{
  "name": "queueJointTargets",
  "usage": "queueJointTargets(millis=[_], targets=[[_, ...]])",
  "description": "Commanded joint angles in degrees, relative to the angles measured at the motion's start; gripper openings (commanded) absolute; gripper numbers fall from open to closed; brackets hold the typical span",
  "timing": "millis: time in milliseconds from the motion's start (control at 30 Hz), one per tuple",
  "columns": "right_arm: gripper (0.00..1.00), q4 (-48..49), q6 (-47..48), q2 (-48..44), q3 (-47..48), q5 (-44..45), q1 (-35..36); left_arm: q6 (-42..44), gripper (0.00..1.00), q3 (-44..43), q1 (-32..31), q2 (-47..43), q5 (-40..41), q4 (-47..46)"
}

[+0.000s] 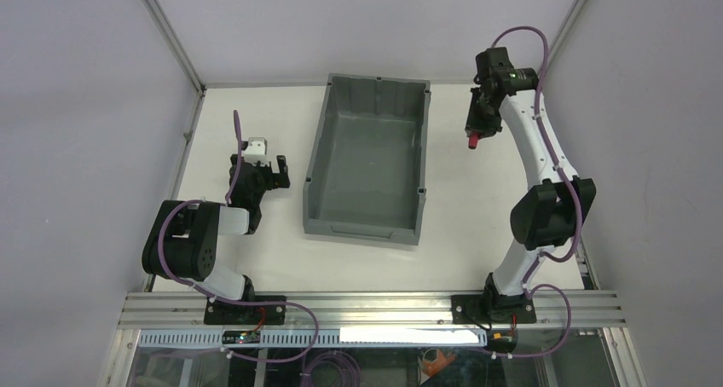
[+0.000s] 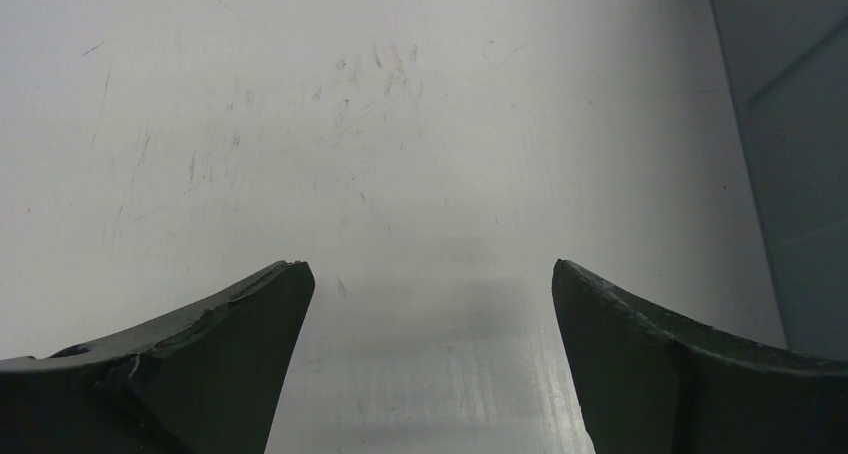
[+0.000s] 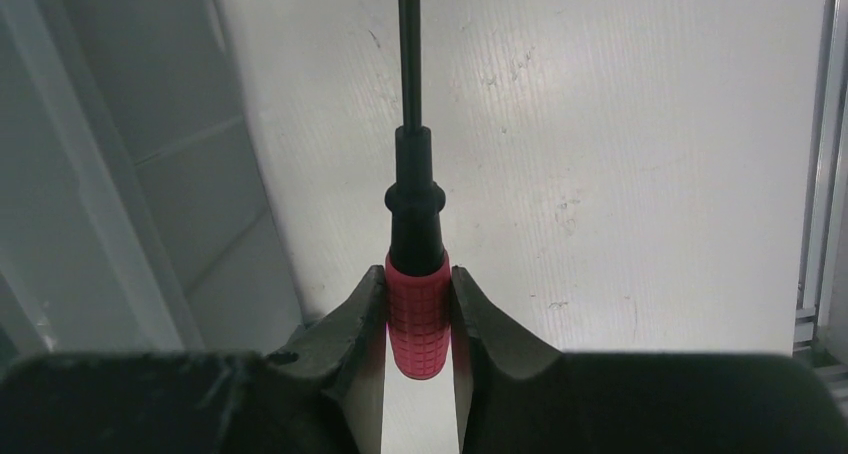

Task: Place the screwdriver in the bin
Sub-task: Place the screwdriver in the bin.

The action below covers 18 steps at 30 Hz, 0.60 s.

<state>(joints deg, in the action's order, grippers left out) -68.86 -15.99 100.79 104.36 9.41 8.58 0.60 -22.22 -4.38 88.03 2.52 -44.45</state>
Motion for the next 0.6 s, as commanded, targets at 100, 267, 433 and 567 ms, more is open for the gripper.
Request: queueJointTargets(millis=[100, 267, 433, 567], targets=[[0.11, -3.8, -0.4, -1.7, 10.1, -3.0, 2.6, -0.4, 0.99, 0.2, 0.6, -1.8, -0.9, -1.6], [0.11, -5.7, -1.2, 0.9, 16.6, -3.3, 5.5, -0.4, 0.99, 0.2, 0.6, -1.8, -0.9, -1.5], [0.11, -7.0, -2.3, 4.0, 23.1, -3.9, 9.4, -0.4, 0.99, 0.2, 0.6, -1.8, -0.9, -1.6], [0.11, -8.3, -2.5, 7.2, 29.2, -4.3, 13.1, -0.4, 0.99, 0.2, 0.6, -1.9, -0.9, -1.5]])
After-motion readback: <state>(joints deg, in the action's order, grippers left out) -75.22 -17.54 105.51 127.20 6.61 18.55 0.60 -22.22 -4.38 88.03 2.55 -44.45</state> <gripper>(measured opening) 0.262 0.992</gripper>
